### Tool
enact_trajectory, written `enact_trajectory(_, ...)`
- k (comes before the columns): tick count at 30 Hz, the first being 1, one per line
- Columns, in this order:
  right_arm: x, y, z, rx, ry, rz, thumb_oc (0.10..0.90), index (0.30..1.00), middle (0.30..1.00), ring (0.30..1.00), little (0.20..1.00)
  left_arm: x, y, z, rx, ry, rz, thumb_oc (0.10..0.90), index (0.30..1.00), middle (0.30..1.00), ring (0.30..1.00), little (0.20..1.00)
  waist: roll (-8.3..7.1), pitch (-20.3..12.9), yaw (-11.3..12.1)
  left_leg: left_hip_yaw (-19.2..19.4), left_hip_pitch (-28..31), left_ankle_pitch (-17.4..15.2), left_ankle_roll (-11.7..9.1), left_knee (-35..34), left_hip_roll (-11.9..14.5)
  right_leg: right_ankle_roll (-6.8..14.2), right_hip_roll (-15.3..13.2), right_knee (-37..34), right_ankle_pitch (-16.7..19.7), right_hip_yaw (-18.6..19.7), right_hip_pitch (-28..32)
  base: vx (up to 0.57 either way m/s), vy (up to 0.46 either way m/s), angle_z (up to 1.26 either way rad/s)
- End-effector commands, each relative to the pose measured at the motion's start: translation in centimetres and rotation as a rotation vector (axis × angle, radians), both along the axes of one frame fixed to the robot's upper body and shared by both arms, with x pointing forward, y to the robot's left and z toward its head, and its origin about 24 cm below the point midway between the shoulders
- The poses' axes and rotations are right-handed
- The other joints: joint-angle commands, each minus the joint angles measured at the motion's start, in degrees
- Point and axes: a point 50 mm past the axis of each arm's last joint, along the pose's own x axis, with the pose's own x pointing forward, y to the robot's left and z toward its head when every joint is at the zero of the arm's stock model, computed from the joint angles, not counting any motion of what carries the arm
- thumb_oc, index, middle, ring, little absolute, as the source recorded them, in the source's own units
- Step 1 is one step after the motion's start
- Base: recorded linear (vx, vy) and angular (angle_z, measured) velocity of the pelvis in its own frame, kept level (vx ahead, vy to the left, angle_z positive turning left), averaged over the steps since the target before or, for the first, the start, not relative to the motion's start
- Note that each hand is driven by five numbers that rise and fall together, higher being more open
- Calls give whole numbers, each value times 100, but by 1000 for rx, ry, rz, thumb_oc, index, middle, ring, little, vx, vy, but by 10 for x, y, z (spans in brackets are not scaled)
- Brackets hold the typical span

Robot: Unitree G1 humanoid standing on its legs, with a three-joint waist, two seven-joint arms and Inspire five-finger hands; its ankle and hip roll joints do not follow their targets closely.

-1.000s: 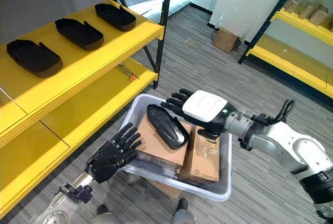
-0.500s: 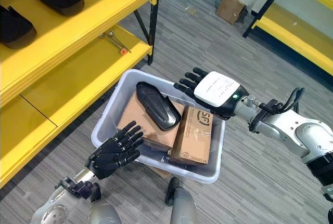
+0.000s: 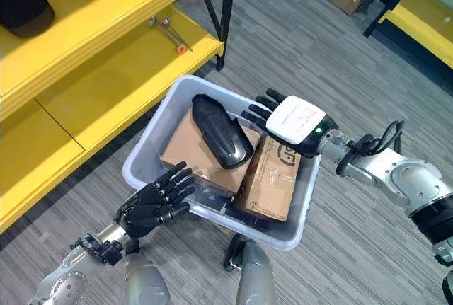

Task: Move parts from the plastic box to the shelf.

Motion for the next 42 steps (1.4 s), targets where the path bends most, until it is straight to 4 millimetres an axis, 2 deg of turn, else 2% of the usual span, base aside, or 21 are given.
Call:
enact_trajectory(1, 16, 13, 58, 214, -230, 9, 900, 1000, 1000, 1000, 1000, 8, -17, 46, -75, -220, -115, 900, 1000, 1000, 1000, 1000, -64, -10, 106, -99, -18, -91, -262, 569, 240, 171, 103, -314, 276, -95, 407, -31, -8, 3)
enact_trajectory(9, 38, 13, 59, 293, -224, -102, 900, 1000, 1000, 1000, 1000, 13, -24, 51, -77, -234, -132, 900, 1000, 1000, 1000, 1000, 115, 184, 258, -226, -282, -75, -255, 660, 168, 171, -19, -211, 262, -152, 291, -39, 1, 5)
enact_trajectory(13, 53, 15, 59, 266, -208, -150, 900, 1000, 1000, 1000, 1000, 15, -28, 54, -78, -243, -143, 900, 1000, 1000, 1000, 1000, 228, 299, 368, -300, -445, -73, -245, 702, 117, 177, -125, -128, 260, -179, 173, -56, 23, 3)
enact_trajectory(21, 64, 29, 60, 322, -215, -149, 900, 1000, 1000, 1000, 1000, 15, -34, 56, -97, -255, -142, 900, 1000, 1000, 1000, 1000, 413, 425, 469, -322, -599, -110, -221, 668, -29, 244, -346, -91, 316, -178, 39, -40, 52, 10)
enact_trajectory(24, 65, 32, 56, 291, -281, -103, 900, 1000, 1000, 1000, 1000, 16, -35, 57, -106, -260, -138, 900, 1000, 1000, 1000, 1000, 515, 476, 470, -306, -610, -165, -201, 633, -105, 284, -448, -91, 344, -128, -17, -44, 91, 12)
enact_trajectory(33, 65, 34, 57, 292, -282, -92, 900, 1000, 1000, 1000, 1000, 16, -35, 57, -108, -260, -136, 900, 1000, 1000, 1000, 1000, 527, 476, 468, -305, -623, -166, -201, 640, -114, 293, -471, -81, 345, -122, -35, -6, 28, 3)
enact_trajectory(34, 69, 31, 41, 230, -289, -142, 900, 1000, 1000, 1000, 1000, 12, -37, 54, -136, -264, -143, 900, 1000, 1000, 1000, 1000, 703, 467, 484, -245, -592, -181, -196, 630, -215, 358, -690, -71, 376, -78, -59, -33, 212, -1)
enact_trajectory(38, 76, 19, 28, 160, -177, -290, 900, 1000, 1000, 1000, 1000, 14, -37, 55, -141, -265, -141, 900, 1000, 1000, 1000, 1000, 715, 462, 488, -204, -575, -166, -214, 584, -234, 377, -740, -100, 399, -62, -89, -17, 72, 5)
enact_trajectory(40, 78, 11, 17, 176, -104, -376, 900, 1000, 1000, 1000, 1000, 14, -38, 56, -139, -267, -145, 900, 1000, 1000, 1000, 1000, 708, 460, 499, -193, -573, -164, -216, 566, -238, 375, -748, -115, 402, -63, -92, 24, -2, 1)
enact_trajectory(41, 79, 7, 10, 214, -55, -399, 900, 1000, 1000, 1000, 1000, 14, -39, 56, -137, -265, -149, 900, 1000, 1000, 1000, 1000, 680, 475, 490, -214, -511, -254, -269, 574, -278, 448, -797, -63, 303, -24, -56, 0, 0, 0)
enact_trajectory(42, 80, 7, 9, 228, -43, -409, 900, 1000, 1000, 1000, 1000, 15, -39, 57, -137, -268, -152, 900, 1000, 1000, 1000, 1000, 701, 476, 514, -185, -568, -154, -220, 545, -247, 376, -770, -120, 414, -71, -100, -15, -13, 6)
